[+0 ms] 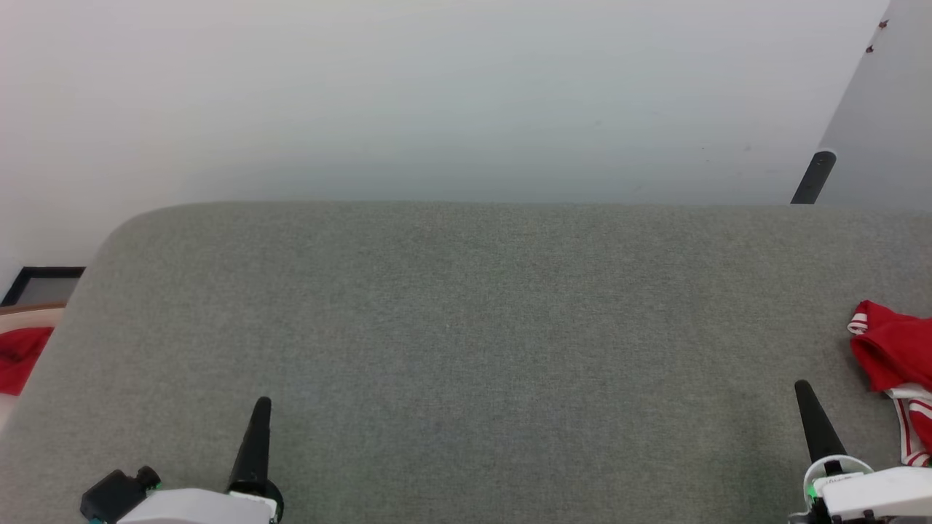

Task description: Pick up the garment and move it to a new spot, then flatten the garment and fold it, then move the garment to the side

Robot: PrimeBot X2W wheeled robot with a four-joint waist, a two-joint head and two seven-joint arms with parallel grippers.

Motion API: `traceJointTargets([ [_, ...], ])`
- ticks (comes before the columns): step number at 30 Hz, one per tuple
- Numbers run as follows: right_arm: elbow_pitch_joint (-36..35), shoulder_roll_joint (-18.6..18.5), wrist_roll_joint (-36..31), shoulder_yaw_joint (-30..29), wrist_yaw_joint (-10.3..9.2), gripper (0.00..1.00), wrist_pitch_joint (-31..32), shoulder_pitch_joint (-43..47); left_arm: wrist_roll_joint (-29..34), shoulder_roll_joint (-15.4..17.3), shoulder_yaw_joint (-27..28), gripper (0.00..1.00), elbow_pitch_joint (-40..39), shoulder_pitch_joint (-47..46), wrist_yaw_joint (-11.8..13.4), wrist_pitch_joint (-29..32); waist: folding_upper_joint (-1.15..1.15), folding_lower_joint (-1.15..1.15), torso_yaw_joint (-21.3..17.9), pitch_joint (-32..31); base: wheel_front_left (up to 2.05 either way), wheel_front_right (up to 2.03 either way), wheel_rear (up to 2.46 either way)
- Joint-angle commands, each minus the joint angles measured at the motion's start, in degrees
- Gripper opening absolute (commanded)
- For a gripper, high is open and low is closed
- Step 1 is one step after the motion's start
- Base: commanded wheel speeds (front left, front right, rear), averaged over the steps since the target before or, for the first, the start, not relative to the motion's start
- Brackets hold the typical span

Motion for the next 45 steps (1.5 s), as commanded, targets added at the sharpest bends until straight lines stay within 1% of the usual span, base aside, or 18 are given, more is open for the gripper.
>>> traceJointTargets([
  [1, -0.24, 0.09, 1.76, -0.3, -0.02, 0.0, 0.39, -1.36, -1.6, 0.03, 0.35, 0.0, -0.15, -1.22, -0.11, 0.43, 0.0, 0.0, -0.04, 0.04, 0.0, 0.0, 0.0],
  [19, 0.97, 0.76, 9.96, -0.74, -0.02, 0.0, 2.04, -2.89, -10.77, -0.52, 1.28, 0.0, 1.24, -3.15, -0.13, 3.07, 0.0, 0.0, -0.46, 0.4, 0.0, 0.0, 0.0],
  [45, 2.45, 1.55, 19.98, -1.19, -0.03, 0.0, 4.08, -4.52, -21.58, -1.3, 2.51, 0.0, 2.94, -5.48, -0.17, 6.41, 0.0, 0.0, -1.07, 0.92, 0.0, 0.0, 0.0],
])
